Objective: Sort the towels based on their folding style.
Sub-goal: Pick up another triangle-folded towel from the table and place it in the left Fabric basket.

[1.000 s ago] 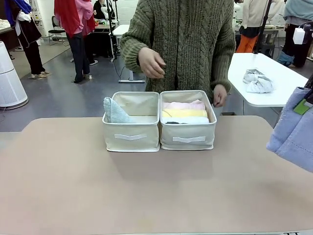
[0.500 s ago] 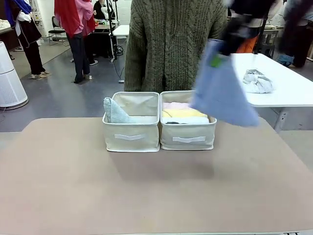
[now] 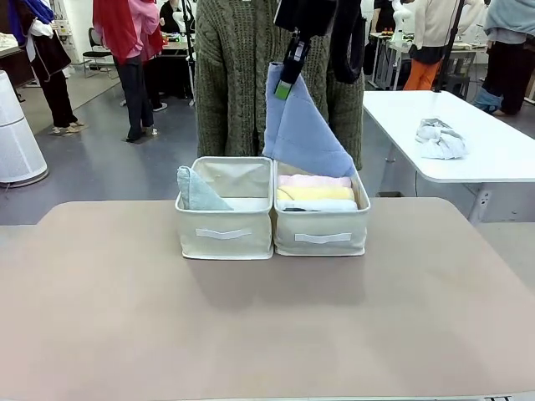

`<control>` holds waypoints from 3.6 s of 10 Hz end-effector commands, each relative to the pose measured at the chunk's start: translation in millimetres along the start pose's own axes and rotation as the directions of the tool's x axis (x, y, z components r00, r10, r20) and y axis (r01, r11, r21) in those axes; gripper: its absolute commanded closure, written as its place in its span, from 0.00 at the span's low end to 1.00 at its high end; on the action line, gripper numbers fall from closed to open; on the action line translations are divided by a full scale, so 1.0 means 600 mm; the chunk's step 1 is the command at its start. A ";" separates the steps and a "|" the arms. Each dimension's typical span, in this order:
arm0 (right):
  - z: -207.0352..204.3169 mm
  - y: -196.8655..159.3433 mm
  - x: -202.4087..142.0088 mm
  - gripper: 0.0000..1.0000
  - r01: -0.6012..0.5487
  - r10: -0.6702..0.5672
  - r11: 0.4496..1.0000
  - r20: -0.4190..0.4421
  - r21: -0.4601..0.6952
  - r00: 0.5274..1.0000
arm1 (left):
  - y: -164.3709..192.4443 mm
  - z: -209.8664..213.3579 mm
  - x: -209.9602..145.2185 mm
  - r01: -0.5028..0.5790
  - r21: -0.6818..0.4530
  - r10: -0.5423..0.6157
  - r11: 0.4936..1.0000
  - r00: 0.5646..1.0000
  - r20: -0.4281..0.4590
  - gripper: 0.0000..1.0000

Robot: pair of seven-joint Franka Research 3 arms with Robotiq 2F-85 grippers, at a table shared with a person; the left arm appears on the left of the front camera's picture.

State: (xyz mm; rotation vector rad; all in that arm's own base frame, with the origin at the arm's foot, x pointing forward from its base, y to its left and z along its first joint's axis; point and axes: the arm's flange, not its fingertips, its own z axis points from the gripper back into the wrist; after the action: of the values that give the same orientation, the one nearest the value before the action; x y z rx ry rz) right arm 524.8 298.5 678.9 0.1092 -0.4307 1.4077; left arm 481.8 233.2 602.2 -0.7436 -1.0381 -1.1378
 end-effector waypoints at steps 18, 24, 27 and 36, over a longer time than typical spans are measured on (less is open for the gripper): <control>-0.141 -0.103 0.224 0.82 -0.243 0.242 0.970 0.111 -0.003 0.964 | -0.004 -0.003 0.001 -0.004 0.010 0.004 1.000 1.000 -0.009 0.00; -0.212 -0.068 0.203 0.82 -0.242 0.238 0.970 0.151 0.012 0.960 | -0.004 -0.003 0.001 -0.004 0.010 0.004 1.000 1.000 -0.009 0.00; -0.212 -0.068 0.203 0.82 -0.242 0.238 0.970 0.151 0.012 0.960 | -0.004 -0.003 0.001 -0.004 0.010 0.004 1.000 1.000 -0.009 0.00; -0.270 -0.103 0.179 0.82 -0.273 0.265 0.962 0.212 0.009 0.941 | -0.004 -0.003 0.001 -0.004 0.010 0.004 1.000 1.000 -0.009 0.00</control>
State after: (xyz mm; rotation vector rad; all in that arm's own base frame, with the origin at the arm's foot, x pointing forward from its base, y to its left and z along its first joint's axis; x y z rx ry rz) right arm 630.6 441.7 577.9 0.2044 -0.5722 1.6603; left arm 481.8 233.2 602.2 -0.7435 -1.0382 -1.1379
